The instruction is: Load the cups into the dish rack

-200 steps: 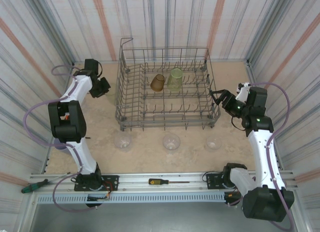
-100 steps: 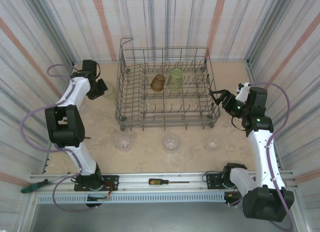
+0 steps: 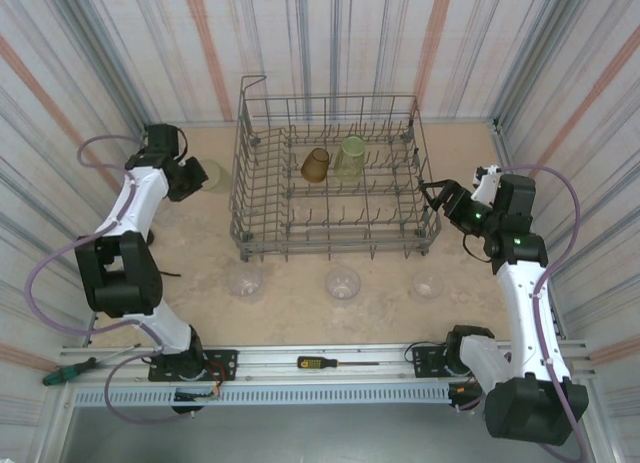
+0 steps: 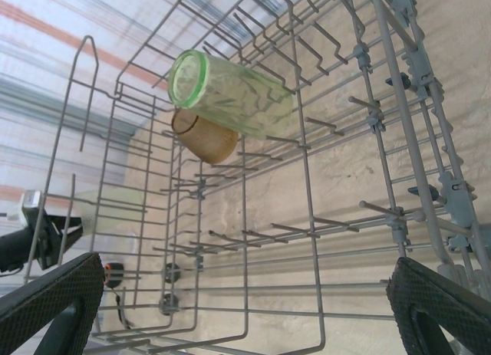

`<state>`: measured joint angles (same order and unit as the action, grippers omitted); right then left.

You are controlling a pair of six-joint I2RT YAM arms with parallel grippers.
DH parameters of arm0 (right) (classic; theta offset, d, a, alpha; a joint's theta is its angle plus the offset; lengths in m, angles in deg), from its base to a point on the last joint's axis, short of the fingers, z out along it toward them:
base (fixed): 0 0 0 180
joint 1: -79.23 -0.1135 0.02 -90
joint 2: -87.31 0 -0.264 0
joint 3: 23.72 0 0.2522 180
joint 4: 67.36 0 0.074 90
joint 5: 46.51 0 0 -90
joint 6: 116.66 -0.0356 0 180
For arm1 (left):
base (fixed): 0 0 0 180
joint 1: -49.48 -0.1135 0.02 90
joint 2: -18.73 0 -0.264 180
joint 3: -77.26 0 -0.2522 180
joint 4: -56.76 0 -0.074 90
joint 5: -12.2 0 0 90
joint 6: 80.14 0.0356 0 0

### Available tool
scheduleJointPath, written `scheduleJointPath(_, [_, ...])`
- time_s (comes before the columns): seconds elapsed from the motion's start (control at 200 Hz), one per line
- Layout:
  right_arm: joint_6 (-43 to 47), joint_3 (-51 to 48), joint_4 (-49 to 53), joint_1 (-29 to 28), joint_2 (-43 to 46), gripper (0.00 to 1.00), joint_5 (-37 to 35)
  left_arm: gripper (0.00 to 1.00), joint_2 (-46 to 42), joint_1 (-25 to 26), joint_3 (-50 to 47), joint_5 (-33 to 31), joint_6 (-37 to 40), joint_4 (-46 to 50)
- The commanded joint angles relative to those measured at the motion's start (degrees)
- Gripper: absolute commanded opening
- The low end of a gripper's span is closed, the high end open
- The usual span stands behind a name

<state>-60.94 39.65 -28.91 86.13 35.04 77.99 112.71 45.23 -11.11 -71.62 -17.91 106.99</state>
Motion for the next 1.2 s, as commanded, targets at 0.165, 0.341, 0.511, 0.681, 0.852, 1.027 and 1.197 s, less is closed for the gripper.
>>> scheduleJointPath(0.165, [-2.4, -0.4, -0.9, 0.3, 0.6, 0.99, 2.0, 0.0, -5.2, -1.0, -1.3, 12.3, -3.6, -7.0])
scheduleJointPath(0.341, [-3.2, -0.5, -1.5, 0.2, 0.6, 0.99, 2.2, 0.0, -7.3, -2.0, -1.9, 15.2, -4.5, -9.3])
scheduleJointPath(0.511, [-4.5, -0.9, -2.6, -0.5, 0.3, 0.99, 1.8, 0.0, -8.7, -3.3, -3.5, 19.0, -6.8, -13.5])
scheduleJointPath(0.681, [-5.3, -0.3, -3.3, -2.8, -0.6, 0.99, 0.6, 0.0, -9.2, -3.9, -3.6, 21.1, -8.5, -15.5])
scheduleJointPath(0.852, [-7.4, -0.5, -6.1, -4.5, -0.9, 0.99, 0.0, 0.0, -8.7, -4.5, -0.9, 25.9, -7.2, -15.6])
scheduleJointPath(1.027, [-9.0, -0.2, -8.4, -6.2, -2.3, 0.99, -0.8, 0.0, -9.8, -6.4, 0.0, 27.3, -6.6, -15.4])
scheduleJointPath(1.197, [-9.5, 0.9, -9.2, -8.7, -4.2, 0.99, -2.1, 0.0, -11.2, -8.9, -1.1, 28.5, -8.7, -17.8])
